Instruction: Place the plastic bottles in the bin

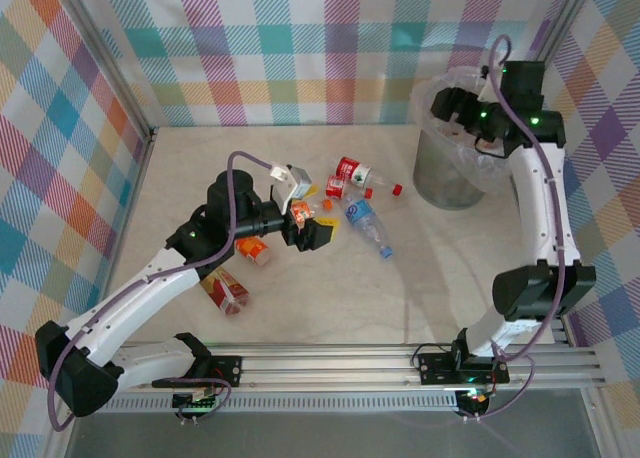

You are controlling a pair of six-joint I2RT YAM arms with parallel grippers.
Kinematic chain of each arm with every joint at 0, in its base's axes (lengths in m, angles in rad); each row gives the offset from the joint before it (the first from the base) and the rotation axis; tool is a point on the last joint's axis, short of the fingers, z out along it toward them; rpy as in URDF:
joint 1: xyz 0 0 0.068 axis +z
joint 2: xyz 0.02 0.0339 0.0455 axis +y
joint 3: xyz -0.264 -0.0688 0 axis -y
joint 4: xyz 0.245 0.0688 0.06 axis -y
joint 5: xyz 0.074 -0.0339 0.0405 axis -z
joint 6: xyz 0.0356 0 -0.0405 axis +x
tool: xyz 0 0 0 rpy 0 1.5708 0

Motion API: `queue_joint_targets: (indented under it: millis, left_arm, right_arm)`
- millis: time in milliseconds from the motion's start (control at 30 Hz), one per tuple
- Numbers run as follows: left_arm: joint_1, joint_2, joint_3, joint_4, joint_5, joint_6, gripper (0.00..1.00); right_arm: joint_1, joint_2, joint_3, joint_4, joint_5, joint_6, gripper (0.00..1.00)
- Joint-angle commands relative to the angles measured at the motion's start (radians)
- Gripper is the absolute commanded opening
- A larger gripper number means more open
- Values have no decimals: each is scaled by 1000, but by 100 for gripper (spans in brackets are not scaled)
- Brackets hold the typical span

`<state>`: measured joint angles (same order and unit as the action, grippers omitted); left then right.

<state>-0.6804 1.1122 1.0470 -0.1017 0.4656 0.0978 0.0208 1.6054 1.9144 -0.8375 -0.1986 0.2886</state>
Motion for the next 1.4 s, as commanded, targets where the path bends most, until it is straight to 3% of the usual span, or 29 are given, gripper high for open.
queue_joint_targets:
  millis: [0,300,433,533,667,800,933,1367]
  left_arm:
    - [-13,-37,42,-49,-61,50,100]
    - [-13,-121,106,-345,-190,68,100]
    - [-13,-197,96,-512,-229,165,100]
    - [-13,-230,76,-597,-282,220,100]
    - [-13,-219,52,-592,-458,107,100]
    - [-13,-144,111,-650,-535,-17,100]
    - [-13,-52,176,-726,-484,-41,100]
    - [12,296,321,-767,-481,103,100]
  right_arm:
    - [89,-70,-41,31,-1,-139,91]
    - [276,-141,-176,15,-90,-173,91]
    - [357,-145,-245,44,-48,-128,91]
    - [401,-169,-314,102,-86,-92,91]
    - [450,-222,-397,164,-134,-50,92]
    - [479,-278,-461,172,-161,-41,95]
    - [486,-358,-532,182,-176,-42,100]
    - [487,-596,-648,155,-156,-55,100]
